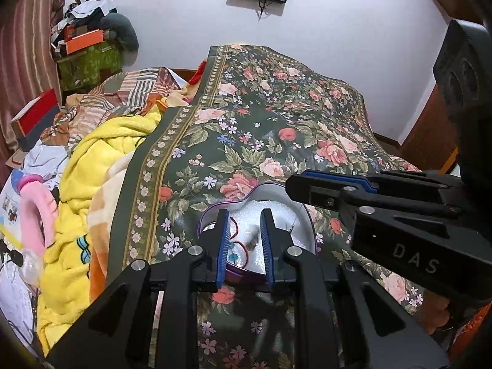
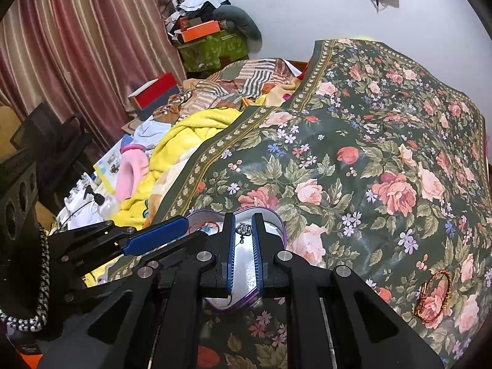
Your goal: Organize jewelry
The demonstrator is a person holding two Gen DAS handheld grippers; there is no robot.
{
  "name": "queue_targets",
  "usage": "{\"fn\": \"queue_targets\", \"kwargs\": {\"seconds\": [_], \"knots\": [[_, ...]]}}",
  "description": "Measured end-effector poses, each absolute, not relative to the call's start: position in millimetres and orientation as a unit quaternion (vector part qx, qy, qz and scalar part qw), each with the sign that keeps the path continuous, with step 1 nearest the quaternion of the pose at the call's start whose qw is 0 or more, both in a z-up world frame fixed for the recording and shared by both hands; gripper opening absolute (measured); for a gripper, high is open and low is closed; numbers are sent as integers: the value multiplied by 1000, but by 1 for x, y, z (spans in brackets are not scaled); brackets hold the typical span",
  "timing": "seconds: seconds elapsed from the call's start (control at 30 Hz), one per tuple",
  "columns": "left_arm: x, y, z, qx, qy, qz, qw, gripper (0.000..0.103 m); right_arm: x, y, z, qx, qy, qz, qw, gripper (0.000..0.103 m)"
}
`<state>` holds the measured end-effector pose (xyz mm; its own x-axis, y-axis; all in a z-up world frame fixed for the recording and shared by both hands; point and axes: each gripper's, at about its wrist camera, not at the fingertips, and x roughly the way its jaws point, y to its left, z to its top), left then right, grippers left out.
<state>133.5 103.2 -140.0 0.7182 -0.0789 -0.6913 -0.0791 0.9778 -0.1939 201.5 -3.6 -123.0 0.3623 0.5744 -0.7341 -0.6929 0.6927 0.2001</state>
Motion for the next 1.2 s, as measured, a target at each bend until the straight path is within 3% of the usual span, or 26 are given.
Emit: {"fn": "queue_targets", "kwargs": {"seconds": [0.1,0.2,0.33,0.5,0.87,1.2], "knots": [[133,103,-140,-108,378,1,919,18,202,-7,-121,-66,414,384,823,27],[132,105,-138,-110,379,4,919,18,200,-12,-116,-62,405,377,831,36],[129,107,-132,-113,375,9,920,28,199,-22,-106,-60,394,364,842,36],[121,104,-118,-104,363,17,926,31,197,-41,-93,-58,379,341,858,36],[102,81,-70,-74,318,11,945,37,187,-110,-72,-46,355,278,891,36],[109,19,-70,-37,334,-39,941,37,180,-173,-77,-35,360,226,904,36]]}}
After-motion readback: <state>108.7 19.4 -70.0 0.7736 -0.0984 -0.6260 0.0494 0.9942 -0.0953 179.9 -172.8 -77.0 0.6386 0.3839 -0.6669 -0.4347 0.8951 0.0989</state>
